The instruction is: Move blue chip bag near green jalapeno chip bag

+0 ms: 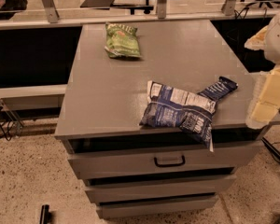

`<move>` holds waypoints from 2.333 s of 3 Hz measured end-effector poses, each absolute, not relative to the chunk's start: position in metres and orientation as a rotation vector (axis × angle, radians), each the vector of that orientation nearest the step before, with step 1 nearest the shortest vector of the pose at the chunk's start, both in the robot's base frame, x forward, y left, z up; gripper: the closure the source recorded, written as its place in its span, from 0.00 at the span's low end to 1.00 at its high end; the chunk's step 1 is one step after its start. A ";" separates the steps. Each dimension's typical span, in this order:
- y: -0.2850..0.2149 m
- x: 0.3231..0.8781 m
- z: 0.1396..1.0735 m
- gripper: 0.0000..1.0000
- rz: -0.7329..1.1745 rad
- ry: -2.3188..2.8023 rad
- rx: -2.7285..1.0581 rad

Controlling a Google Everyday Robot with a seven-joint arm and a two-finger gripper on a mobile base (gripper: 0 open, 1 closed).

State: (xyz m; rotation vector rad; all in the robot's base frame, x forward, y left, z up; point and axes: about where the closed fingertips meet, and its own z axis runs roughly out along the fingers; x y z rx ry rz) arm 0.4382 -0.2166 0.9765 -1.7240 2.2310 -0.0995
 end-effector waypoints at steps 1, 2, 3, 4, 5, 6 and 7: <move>-0.217 0.438 0.977 0.00 -0.100 2.231 -1.724; -0.213 0.438 0.974 0.00 -0.069 2.211 -1.731; -0.178 0.442 0.937 0.00 0.047 2.136 -1.798; -0.155 0.446 0.910 0.00 0.112 2.094 -1.838; -0.140 0.457 0.882 0.00 0.129 2.095 -1.862; -0.138 0.477 0.861 0.00 0.116 2.122 -1.850; -0.138 0.489 0.845 0.16 0.137 2.145 -1.828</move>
Offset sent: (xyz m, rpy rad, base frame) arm -0.0002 0.0065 -0.0118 0.0546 0.0287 0.0402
